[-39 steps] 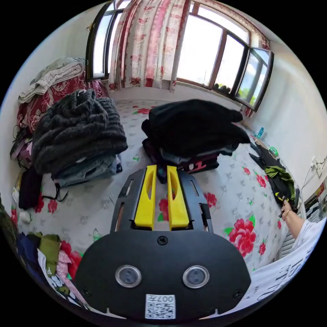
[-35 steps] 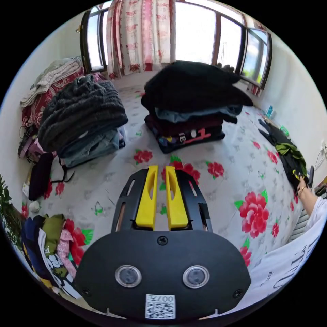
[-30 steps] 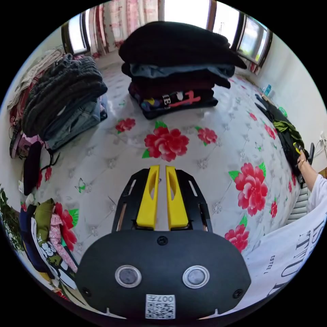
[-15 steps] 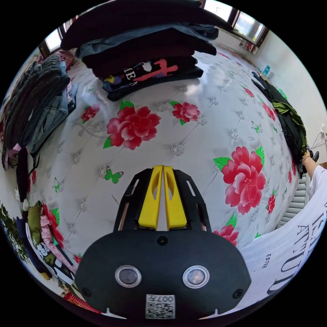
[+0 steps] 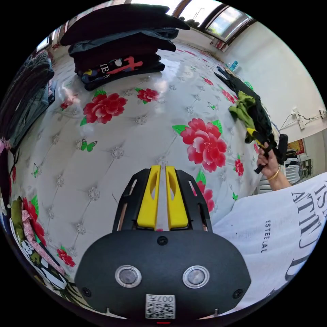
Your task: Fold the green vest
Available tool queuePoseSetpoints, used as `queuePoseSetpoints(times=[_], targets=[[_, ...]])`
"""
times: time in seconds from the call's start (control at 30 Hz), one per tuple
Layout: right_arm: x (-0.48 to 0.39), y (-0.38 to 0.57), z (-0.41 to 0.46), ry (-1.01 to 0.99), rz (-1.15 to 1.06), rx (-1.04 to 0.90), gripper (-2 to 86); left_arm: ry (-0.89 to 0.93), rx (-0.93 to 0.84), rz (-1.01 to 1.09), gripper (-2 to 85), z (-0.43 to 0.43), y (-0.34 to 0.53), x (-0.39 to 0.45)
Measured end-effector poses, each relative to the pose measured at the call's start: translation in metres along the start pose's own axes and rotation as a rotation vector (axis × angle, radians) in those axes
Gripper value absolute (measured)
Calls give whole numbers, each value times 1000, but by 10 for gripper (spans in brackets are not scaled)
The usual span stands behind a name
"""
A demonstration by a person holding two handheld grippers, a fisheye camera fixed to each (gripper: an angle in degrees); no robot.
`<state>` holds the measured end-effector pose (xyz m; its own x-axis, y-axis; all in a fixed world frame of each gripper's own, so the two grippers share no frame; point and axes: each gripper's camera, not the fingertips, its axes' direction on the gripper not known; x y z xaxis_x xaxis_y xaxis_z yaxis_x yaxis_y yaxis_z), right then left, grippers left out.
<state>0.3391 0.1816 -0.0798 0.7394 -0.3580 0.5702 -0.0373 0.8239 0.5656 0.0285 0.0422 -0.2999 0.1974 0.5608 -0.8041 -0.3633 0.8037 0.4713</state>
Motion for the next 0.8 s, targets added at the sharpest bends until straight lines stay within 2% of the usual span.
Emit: queuePoseSetpoints(times=[0.1,0.2,0.33,0.43,0.53,0.67,0.73,0.8], targets=[[-109,36,97,-196,-219,-270,1,48,51,1,40,-19,46,-9],[-196,70,157,-376,-364,-449,7,39,83,-1,47,-35,95,-22],[-256,108,194,-257,-543,-598,18,-6,112,-29,53,-51,161,-46],[-260,121,195,-151,-485,-544,28,-33,135,-18,56,-57,197,-58],[-247,125,178,-76,-329,-403,36,1,137,23,66,-53,208,-62],[-237,136,166,85,-226,-307,44,96,136,147,104,-39,188,-48],[-237,134,163,156,-201,-266,48,119,88,243,119,-15,164,-27],[-240,125,163,233,-181,-205,54,124,-1,253,117,18,149,-19]])
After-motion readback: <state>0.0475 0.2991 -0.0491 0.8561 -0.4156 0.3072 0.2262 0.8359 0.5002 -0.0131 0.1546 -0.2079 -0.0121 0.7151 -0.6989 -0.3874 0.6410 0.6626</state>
